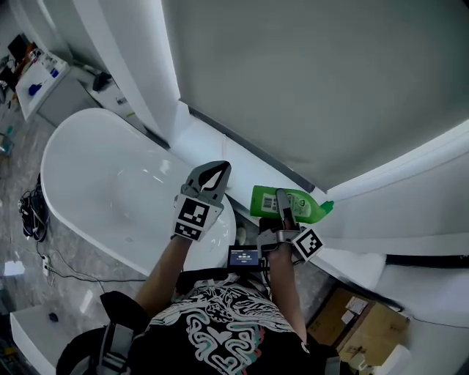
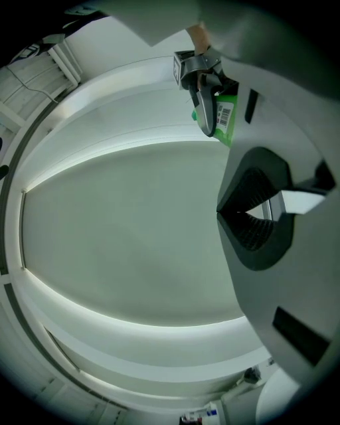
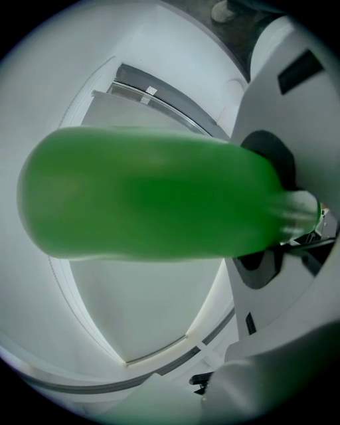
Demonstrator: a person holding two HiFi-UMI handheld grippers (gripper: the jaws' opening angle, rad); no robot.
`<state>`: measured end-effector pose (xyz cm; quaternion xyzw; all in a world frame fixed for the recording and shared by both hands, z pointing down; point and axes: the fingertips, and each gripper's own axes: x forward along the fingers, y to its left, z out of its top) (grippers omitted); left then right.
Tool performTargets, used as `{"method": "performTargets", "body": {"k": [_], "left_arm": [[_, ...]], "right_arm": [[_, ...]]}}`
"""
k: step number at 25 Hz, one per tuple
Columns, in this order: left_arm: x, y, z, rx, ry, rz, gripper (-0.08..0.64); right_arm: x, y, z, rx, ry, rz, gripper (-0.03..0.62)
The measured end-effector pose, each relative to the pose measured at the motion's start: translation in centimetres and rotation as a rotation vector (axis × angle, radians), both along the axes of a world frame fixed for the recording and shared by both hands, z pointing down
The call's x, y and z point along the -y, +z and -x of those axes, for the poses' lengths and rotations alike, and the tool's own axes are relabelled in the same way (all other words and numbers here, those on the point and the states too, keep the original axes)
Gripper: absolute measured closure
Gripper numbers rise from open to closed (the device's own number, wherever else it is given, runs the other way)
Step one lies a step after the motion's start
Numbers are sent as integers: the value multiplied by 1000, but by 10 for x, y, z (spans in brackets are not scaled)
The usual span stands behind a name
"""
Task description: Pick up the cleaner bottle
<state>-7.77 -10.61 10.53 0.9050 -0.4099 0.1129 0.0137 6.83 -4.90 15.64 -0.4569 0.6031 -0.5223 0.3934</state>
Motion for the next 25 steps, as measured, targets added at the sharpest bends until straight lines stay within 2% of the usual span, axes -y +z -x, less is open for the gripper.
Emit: {"method": "performTargets", "body": {"k": [6, 13, 25], "left_arm": [[-13, -4, -12, 6, 10, -3, 545], [-11, 0, 10, 2, -26, 10, 545], [-16, 3, 18, 18, -37, 5, 545]], "right_arm": [[-6, -3, -15, 2, 3, -7, 383], [-3, -16, 2, 2, 1, -32, 383], [-5, -26, 8, 42, -15, -58, 383]]}}
